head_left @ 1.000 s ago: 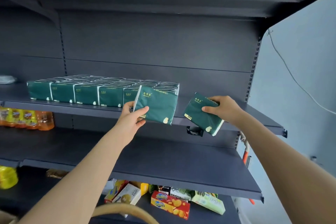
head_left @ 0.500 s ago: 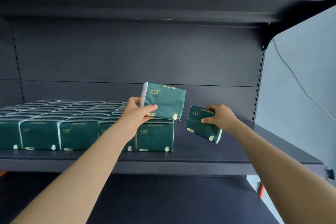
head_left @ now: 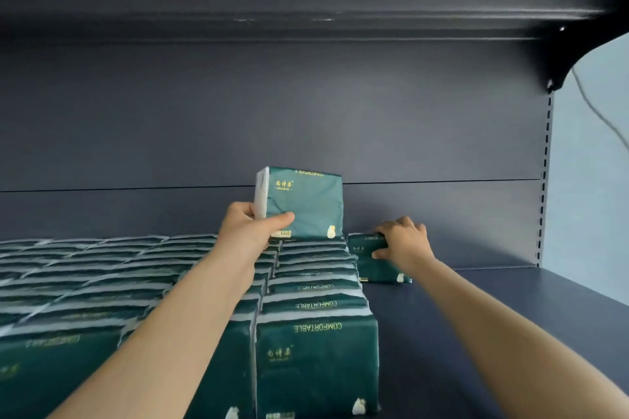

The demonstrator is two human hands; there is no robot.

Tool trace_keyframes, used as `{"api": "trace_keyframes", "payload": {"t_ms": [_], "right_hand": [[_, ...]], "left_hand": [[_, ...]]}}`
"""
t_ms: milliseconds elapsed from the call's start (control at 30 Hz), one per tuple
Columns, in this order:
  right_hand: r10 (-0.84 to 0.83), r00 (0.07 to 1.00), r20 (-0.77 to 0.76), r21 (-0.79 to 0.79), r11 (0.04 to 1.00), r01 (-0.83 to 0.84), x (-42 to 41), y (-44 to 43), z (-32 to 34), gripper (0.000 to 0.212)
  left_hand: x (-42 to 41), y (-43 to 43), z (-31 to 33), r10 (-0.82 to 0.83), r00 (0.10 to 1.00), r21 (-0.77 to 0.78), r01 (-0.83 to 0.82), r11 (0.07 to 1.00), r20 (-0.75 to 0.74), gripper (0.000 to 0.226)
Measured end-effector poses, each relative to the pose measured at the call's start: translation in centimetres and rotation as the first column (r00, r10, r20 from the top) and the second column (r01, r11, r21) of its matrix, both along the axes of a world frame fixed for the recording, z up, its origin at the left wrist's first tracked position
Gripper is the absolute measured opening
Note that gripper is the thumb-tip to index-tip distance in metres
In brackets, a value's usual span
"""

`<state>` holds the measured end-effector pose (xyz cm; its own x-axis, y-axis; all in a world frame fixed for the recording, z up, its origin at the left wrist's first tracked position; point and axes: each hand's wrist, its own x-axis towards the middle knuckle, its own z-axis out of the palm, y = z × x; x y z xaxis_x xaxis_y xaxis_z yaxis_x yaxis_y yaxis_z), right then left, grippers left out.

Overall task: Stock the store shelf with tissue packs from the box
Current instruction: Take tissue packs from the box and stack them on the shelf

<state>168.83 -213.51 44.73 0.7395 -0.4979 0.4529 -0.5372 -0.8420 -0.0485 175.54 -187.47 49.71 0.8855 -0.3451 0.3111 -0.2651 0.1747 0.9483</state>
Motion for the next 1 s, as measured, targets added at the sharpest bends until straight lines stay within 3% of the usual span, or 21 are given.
{"api": "trace_keyframes", "payload": {"t_ms": [267, 400, 500, 567, 633, 733, 767, 900, 1000], "right_hand": [[0.049, 0.990, 0.134, 0.061, 0.997, -0.057, 2.4, -2.4, -2.2, 0.050], [0.069, 0.990, 0.125, 0.078, 0.994, -0.079, 2.3, -2.7, -2.3, 0.052], [0.022, 0.984, 0.175, 0.225, 0.972, -0.061, 1.6, -1.9, -1.1, 0.048], [0.013, 0.940, 0.342, 0.435, 0.884, -0.170, 0.5, -0.7, 0.4, 0.046], [-0.005, 0.840, 0.543, 0.590, 0.714, -0.378, -1.5, 1.2, 2.0, 0.045], [0.010, 0.684, 0.729, 0.622, 0.408, -0.669, -5.4, 5.2, 3.5, 0.038], [0.029, 0.660, 0.751, 0.609, 0.358, -0.708, -6.5, 6.5, 3.6, 0.037], [0.028, 0.591, 0.806, 0.552, 0.325, -0.768, -9.6, 11.0, 3.9, 0.024], [-0.017, 0.581, 0.814, 0.547, 0.356, -0.757, -11.1, 11.6, 4.1, 0.024]], "left_hand": [[1.5, -1.5, -0.1, -0.009, 1.000, 0.038, 0.010, 0.999, -0.025, 0.031], [1.0, -1.8, -0.3, -0.013, 0.999, 0.051, 0.014, 0.999, -0.034, 0.029], [0.0, -1.7, -0.4, -0.011, 0.999, 0.078, 0.015, 0.997, -0.046, 0.027], [-0.5, -1.4, -0.3, -0.007, 0.999, 0.094, 0.012, 0.995, -0.049, 0.028], [-1.2, -1.1, -0.1, -0.012, 0.999, 0.098, 0.016, 0.995, -0.046, 0.031], [-3.1, -0.8, 0.1, -0.050, 0.998, 0.101, 0.055, 0.993, -0.049, 0.031], [-3.9, -0.7, 0.1, -0.070, 0.996, 0.103, 0.075, 0.992, -0.048, 0.031], [-6.6, -0.5, 0.3, -0.151, 0.988, 0.097, 0.148, 0.984, 0.016, 0.035], [-8.3, 0.0, -0.3, -0.127, 0.980, 0.215, 0.092, 0.972, 0.155, 0.032]]}}
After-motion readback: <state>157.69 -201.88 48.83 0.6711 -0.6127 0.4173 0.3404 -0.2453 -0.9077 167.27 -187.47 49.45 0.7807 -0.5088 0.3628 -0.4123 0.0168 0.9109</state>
